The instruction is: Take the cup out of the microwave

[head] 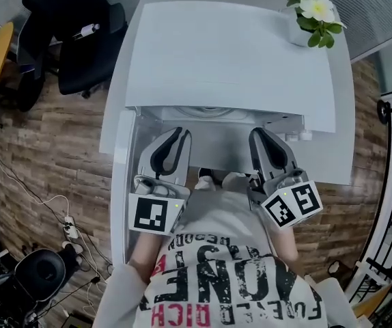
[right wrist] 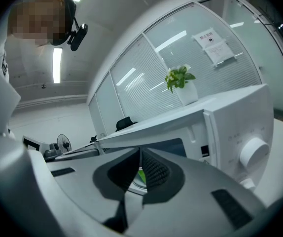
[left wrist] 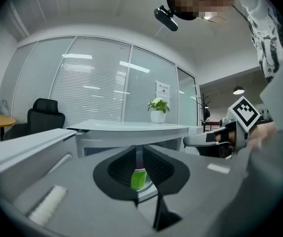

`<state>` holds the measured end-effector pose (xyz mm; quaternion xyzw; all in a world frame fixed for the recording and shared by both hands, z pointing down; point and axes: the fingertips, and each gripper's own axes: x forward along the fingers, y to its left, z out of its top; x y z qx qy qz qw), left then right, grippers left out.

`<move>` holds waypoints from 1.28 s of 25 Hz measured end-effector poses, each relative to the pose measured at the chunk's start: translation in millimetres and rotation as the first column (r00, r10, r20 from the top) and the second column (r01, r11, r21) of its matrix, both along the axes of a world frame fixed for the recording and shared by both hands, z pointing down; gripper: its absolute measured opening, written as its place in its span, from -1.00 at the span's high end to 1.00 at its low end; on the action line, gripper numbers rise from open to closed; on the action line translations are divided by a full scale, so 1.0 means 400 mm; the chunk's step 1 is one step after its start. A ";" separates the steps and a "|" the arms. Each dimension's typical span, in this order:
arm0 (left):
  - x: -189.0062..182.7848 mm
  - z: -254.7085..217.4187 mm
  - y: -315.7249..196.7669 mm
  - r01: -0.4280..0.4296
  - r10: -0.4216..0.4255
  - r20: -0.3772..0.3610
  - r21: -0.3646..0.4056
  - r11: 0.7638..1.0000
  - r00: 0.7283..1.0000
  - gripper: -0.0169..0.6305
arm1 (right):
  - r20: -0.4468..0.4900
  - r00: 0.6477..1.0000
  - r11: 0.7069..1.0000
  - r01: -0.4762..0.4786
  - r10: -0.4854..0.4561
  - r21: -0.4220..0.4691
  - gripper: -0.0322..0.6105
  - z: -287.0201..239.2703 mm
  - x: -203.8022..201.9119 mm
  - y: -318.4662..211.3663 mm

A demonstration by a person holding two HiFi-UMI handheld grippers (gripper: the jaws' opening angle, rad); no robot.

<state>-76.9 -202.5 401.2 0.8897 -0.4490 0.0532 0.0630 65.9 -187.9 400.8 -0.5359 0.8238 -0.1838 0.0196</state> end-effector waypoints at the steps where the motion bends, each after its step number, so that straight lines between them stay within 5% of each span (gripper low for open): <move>1: -0.001 -0.001 -0.001 -0.001 0.001 0.006 0.010 1.000 1.000 0.78 | -0.001 1.000 1.000 -0.005 0.005 -0.002 0.83 0.001 0.003 0.002; 16: 0.016 -0.009 -0.014 -0.017 0.017 -0.006 0.033 0.999 1.000 0.80 | -0.011 0.999 0.999 -0.038 0.038 -0.022 0.83 0.009 0.041 0.039; 32: 0.082 0.022 -0.012 -0.094 0.095 0.088 -0.012 0.996 0.992 0.72 | -0.006 0.999 0.998 -0.050 0.050 -0.022 0.83 0.013 0.057 0.045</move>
